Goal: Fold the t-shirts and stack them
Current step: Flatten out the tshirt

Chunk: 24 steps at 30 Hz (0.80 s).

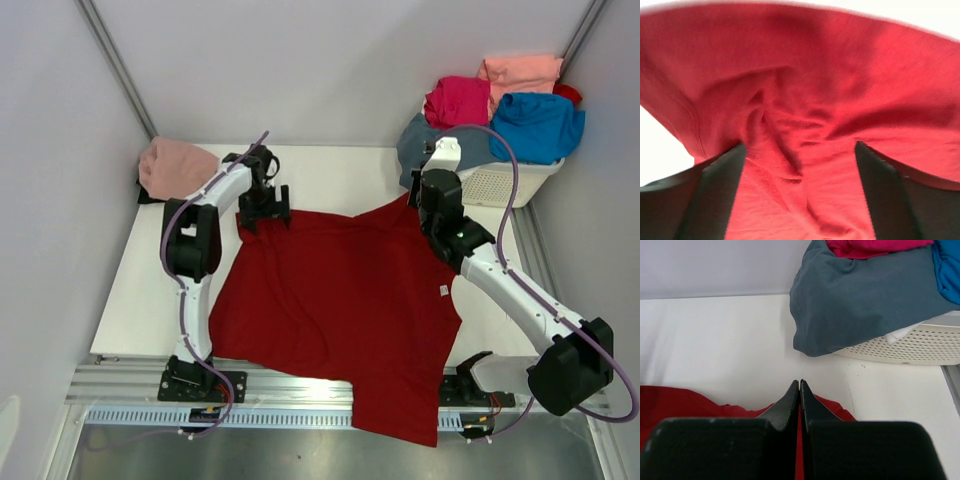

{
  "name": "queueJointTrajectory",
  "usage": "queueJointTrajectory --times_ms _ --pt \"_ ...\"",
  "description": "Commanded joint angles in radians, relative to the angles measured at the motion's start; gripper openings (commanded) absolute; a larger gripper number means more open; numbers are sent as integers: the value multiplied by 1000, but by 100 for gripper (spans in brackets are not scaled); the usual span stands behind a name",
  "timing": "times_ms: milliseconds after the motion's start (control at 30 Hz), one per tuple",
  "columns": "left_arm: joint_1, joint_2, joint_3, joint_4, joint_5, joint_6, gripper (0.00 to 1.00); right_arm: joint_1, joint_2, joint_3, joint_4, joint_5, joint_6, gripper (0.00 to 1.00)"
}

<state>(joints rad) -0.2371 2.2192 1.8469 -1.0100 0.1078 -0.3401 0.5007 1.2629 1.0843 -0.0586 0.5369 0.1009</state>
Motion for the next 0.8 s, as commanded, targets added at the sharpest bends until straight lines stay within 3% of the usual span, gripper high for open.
queueJointTrajectory --times_ms 0,433,567,667,767 --pt "25 -119 -52 56 -30 -7 99 10 1 43 19 9 -4 0" --pt "47 -78 -51 7 -102 61 99 10 -31 28 11 24 -4 0" --pt "67 -61 -63 1 -62 73 99 10 -49 17 11 29 -3 0" --pt "67 -49 -45 -7 -68 82 95 10 -59 16 6 34 -6 0" --pt "64 -20 0 -48 -66 99 71 9 -63 19 6 31 -6 0"
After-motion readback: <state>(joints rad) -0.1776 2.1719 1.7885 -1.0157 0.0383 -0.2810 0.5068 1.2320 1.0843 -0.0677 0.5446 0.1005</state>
